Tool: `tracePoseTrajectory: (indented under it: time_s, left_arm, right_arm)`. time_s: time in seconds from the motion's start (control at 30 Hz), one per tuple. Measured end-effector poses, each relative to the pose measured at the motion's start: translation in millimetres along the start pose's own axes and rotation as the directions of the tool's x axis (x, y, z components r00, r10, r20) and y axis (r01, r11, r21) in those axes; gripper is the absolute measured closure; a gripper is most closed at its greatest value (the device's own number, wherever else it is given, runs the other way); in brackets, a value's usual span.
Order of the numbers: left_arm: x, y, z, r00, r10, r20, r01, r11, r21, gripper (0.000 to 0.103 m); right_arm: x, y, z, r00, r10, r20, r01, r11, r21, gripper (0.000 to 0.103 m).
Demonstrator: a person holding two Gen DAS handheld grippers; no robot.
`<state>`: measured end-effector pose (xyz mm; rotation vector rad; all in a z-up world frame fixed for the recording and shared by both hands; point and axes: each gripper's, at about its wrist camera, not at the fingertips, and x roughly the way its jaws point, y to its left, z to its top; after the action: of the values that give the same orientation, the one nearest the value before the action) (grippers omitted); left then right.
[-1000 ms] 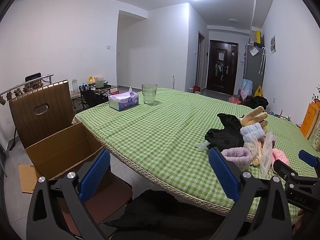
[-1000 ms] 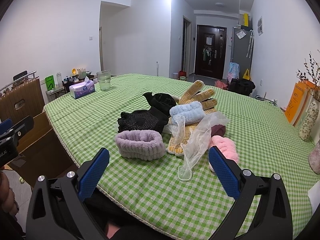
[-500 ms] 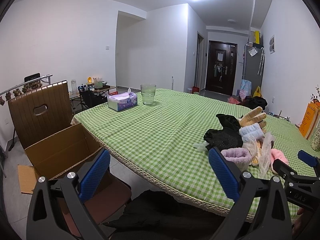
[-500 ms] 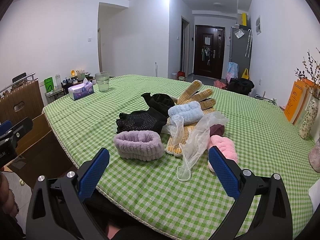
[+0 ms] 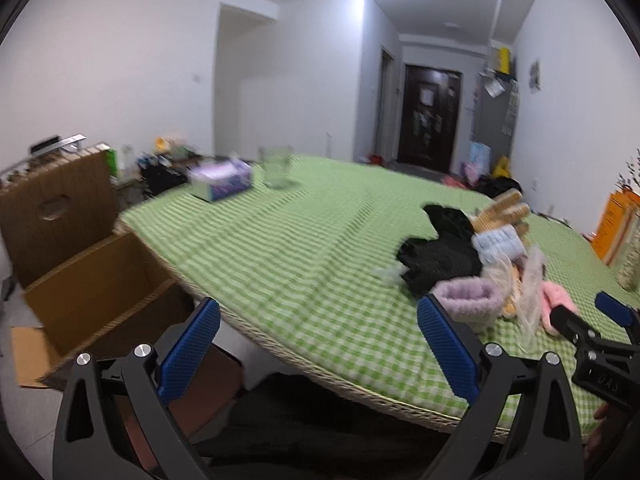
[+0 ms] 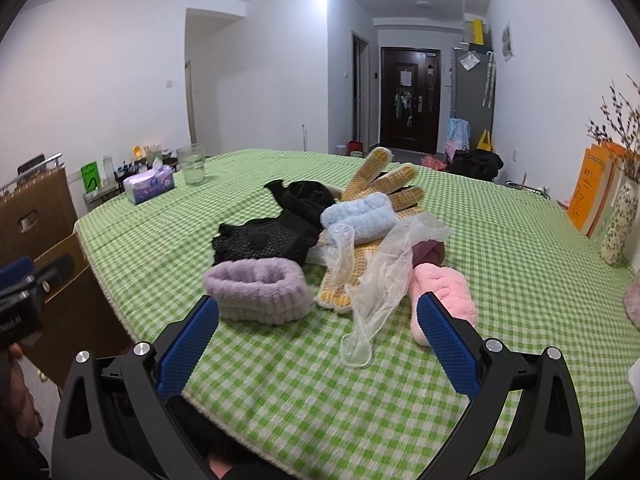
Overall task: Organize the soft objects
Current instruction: 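Grasp the lavender headband with the left tool while the right tool grasps the clear glove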
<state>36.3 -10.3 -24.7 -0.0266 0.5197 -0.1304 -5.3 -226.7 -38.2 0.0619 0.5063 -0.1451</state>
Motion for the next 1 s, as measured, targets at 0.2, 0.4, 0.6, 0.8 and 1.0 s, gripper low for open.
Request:
tracePoseTrajectory:
  time_s: [0.2,0.4,0.6,0.8,1.0]
  left_arm:
    - [43,-22,0,0.997,-0.075,-0.011,0.076,0.995,0.062,0.007]
    - [85,-59,0,0.963,-0.247,-0.11,0.261,0.956,0.134,0.007]
    - [122,-101,-5,0.908,-0.344,-0.238,0.394,0.895,0.21,0.007]
    - [153,-128,-4,0.881,-0.35,-0.32,0.431,0.872,0.233,0.008]
    - [158,-132,-6,0.829,-0.42,-0.369,0.509,0.841,0.185,0.044]
  right_arm:
    - [20,-26,2,0.998,-0.054,-0.018,0.055,0.997,0.053,0.008]
    - [42,-57,2,0.996,0.031,-0.078,-0.019,0.988,0.155,0.008]
    - [59,-59,5,0.989,-0.02,-0.149,0.036,0.994,0.107,0.008]
    - [80,-62,7,0.979,0.017,-0.204,0.007,0.993,0.115,0.053]
    - [104,-62,5,0.962,0.01,-0.271,0.019,0.995,0.103,0.053]
